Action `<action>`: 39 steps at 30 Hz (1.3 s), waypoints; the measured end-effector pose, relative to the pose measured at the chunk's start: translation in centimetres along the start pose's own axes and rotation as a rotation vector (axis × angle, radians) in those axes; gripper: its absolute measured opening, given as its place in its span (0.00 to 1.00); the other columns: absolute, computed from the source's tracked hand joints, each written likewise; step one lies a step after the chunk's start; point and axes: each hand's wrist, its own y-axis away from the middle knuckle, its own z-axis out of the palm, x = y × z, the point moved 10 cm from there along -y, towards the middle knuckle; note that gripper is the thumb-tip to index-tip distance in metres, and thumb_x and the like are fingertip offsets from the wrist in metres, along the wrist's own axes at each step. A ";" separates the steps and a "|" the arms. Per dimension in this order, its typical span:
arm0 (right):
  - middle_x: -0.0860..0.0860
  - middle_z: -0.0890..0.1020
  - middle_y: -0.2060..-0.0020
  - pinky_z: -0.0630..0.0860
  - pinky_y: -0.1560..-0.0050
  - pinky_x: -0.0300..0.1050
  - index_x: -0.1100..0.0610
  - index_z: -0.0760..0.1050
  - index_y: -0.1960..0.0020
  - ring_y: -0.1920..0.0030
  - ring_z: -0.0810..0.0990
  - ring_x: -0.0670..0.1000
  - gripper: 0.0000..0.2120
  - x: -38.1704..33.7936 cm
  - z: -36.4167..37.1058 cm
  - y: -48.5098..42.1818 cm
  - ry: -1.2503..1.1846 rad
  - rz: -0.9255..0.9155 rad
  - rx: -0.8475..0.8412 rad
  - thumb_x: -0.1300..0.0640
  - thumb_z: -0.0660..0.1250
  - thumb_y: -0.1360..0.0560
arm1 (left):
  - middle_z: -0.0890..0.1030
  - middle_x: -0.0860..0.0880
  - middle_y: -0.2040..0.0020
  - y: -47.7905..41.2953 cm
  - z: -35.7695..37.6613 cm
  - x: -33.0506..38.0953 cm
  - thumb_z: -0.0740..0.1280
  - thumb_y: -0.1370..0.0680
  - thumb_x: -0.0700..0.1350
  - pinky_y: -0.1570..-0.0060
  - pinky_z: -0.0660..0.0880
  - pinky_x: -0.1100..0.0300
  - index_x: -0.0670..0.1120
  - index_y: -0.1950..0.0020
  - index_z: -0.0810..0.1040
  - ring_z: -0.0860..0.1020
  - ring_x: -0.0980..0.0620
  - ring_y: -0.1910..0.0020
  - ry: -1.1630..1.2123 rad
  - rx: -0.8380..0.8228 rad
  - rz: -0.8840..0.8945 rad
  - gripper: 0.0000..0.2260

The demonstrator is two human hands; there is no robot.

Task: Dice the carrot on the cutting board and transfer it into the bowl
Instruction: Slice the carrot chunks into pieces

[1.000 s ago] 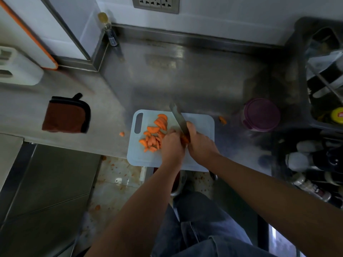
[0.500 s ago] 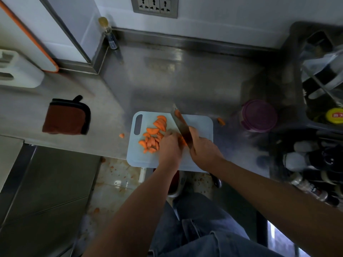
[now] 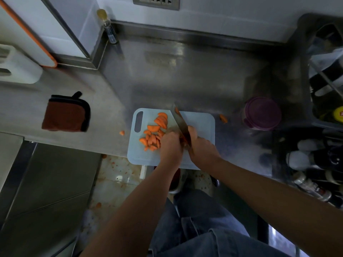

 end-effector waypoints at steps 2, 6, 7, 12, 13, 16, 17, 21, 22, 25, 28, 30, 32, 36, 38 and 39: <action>0.57 0.79 0.53 0.79 0.53 0.60 0.53 0.48 0.27 0.56 0.80 0.58 0.26 -0.1 0.0 0.0 -0.001 -0.004 -0.003 0.58 0.56 0.20 | 0.74 0.54 0.61 0.0 -0.1 0.0 0.67 0.23 0.42 0.60 0.63 0.65 0.47 0.58 0.78 0.70 0.57 0.62 0.000 -0.010 -0.005 0.04; 0.58 0.80 0.54 0.78 0.53 0.60 0.49 0.49 0.28 0.56 0.80 0.60 0.25 0.2 -0.2 -0.5 -0.095 0.009 0.016 0.56 0.55 0.21 | 0.74 0.53 0.61 0.1 -0.2 0.1 0.68 0.23 0.42 0.58 0.65 0.63 0.49 0.60 0.73 0.71 0.56 0.60 0.018 -0.022 -0.007 0.07; 0.58 0.80 0.54 0.78 0.54 0.60 0.47 0.48 0.28 0.56 0.80 0.60 0.25 0.2 -0.4 -0.6 -0.119 0.015 0.018 0.56 0.55 0.21 | 0.75 0.53 0.60 0.1 -0.3 0.2 0.68 0.24 0.42 0.57 0.65 0.63 0.49 0.59 0.74 0.71 0.56 0.59 0.019 -0.026 -0.002 0.06; 0.49 0.74 0.67 0.72 0.68 0.49 0.49 0.49 0.23 0.69 0.74 0.49 0.29 0.5 -2.7 -1.0 -0.253 -0.008 0.095 0.60 0.55 0.20 | 0.79 0.51 0.55 0.4 -0.3 0.1 0.68 0.24 0.40 0.54 0.68 0.61 0.46 0.52 0.79 0.75 0.54 0.55 0.036 -0.048 0.020 0.03; 0.48 0.72 0.69 0.69 0.69 0.47 0.50 0.51 0.24 0.71 0.72 0.47 0.28 0.6 -3.3 -0.9 -0.254 -0.024 0.112 0.61 0.55 0.21 | 0.80 0.50 0.56 0.5 -0.4 -0.1 0.67 0.24 0.40 0.54 0.69 0.61 0.46 0.53 0.79 0.76 0.52 0.55 0.039 -0.040 0.017 0.03; 0.46 0.71 0.69 0.71 0.69 0.48 0.51 0.54 0.26 0.71 0.71 0.45 0.24 0.5 -3.5 -0.1 -0.233 -0.048 0.119 0.60 0.55 0.20 | 0.80 0.50 0.55 0.7 -0.7 -0.4 0.68 0.24 0.41 0.52 0.71 0.59 0.47 0.53 0.79 0.76 0.52 0.53 0.019 -0.003 0.002 0.02; 0.46 0.73 0.67 0.73 0.67 0.49 0.51 0.55 0.26 0.70 0.73 0.46 0.22 0.5 -3.1 0.1 -0.225 -0.041 0.104 0.58 0.54 0.19 | 0.80 0.50 0.54 0.7 -0.7 -0.4 0.67 0.23 0.41 0.50 0.72 0.59 0.47 0.52 0.79 0.77 0.52 0.53 0.006 0.003 0.001 0.03; 0.54 0.80 0.60 0.80 0.58 0.59 0.48 0.54 0.29 0.62 0.80 0.55 0.19 0.5 -0.8 0.7 -0.172 -0.021 0.052 0.53 0.54 0.18 | 0.81 0.50 0.54 0.8 -0.7 -0.4 0.65 0.24 0.40 0.51 0.73 0.59 0.47 0.54 0.80 0.77 0.52 0.54 -0.007 0.034 0.001 0.05; 0.55 0.80 0.58 0.80 0.57 0.59 0.48 0.53 0.28 0.61 0.81 0.56 0.20 0.6 -0.5 0.7 -0.166 -0.013 0.047 0.53 0.54 0.18 | 0.81 0.50 0.55 0.7 -0.7 -0.4 0.65 0.24 0.39 0.52 0.73 0.58 0.47 0.54 0.80 0.77 0.51 0.55 -0.001 0.039 0.000 0.05; 0.57 0.81 0.54 0.79 0.53 0.60 0.49 0.50 0.26 0.57 0.81 0.57 0.24 0.7 -0.1 0.6 -0.128 -0.001 0.049 0.54 0.56 0.19 | 0.81 0.51 0.56 0.6 -0.6 -0.4 0.66 0.24 0.39 0.55 0.72 0.60 0.47 0.55 0.80 0.78 0.52 0.56 -0.004 0.029 -0.007 0.05; 0.57 0.80 0.54 0.79 0.54 0.60 0.49 0.48 0.26 0.57 0.81 0.57 0.27 0.5 0.0 0.6 -0.095 0.002 0.026 0.58 0.57 0.21 | 0.81 0.50 0.57 0.5 -0.6 -0.5 0.66 0.24 0.39 0.57 0.69 0.61 0.47 0.57 0.79 0.77 0.51 0.57 -0.011 0.032 -0.026 0.04; 0.58 0.79 0.52 0.79 0.52 0.60 0.51 0.46 0.25 0.56 0.80 0.58 0.29 0.5 0.1 0.6 -0.058 0.025 0.001 0.59 0.56 0.21 | 0.80 0.49 0.57 0.5 -0.6 -0.5 0.65 0.23 0.39 0.58 0.67 0.61 0.47 0.58 0.77 0.76 0.52 0.58 -0.018 0.041 -0.035 0.05; 0.58 0.78 0.51 0.78 0.50 0.59 0.52 0.42 0.24 0.53 0.80 0.58 0.31 0.4 0.5 0.6 -0.012 0.040 -0.011 0.59 0.56 0.20 | 0.80 0.48 0.56 0.5 -0.8 -0.4 0.64 0.22 0.39 0.58 0.65 0.62 0.46 0.57 0.77 0.76 0.50 0.57 -0.025 0.049 -0.033 0.06; 0.56 0.79 0.49 0.78 0.49 0.57 0.55 0.41 0.23 0.52 0.81 0.57 0.31 -0.2 0.8 0.5 0.078 0.008 0.019 0.58 0.56 0.19 | 0.80 0.45 0.56 0.5 -1.3 0.1 0.63 0.21 0.40 0.60 0.62 0.61 0.43 0.55 0.79 0.77 0.48 0.56 -0.081 0.059 -0.002 0.06; 0.56 0.79 0.49 0.78 0.49 0.57 0.55 0.42 0.23 0.53 0.81 0.58 0.31 0.1 1.0 0.3 0.063 0.013 0.010 0.58 0.56 0.19 | 0.81 0.45 0.56 0.5 -1.2 0.1 0.63 0.21 0.40 0.60 0.62 0.61 0.43 0.55 0.79 0.76 0.49 0.57 -0.092 0.050 -0.005 0.06; 0.57 0.79 0.50 0.78 0.49 0.59 0.53 0.43 0.24 0.53 0.81 0.58 0.29 0.5 1.0 0.2 0.017 0.022 0.008 0.57 0.56 0.19 | 0.80 0.46 0.56 0.5 -1.1 0.0 0.63 0.21 0.41 0.59 0.63 0.61 0.43 0.54 0.79 0.75 0.50 0.58 -0.091 0.041 -0.008 0.06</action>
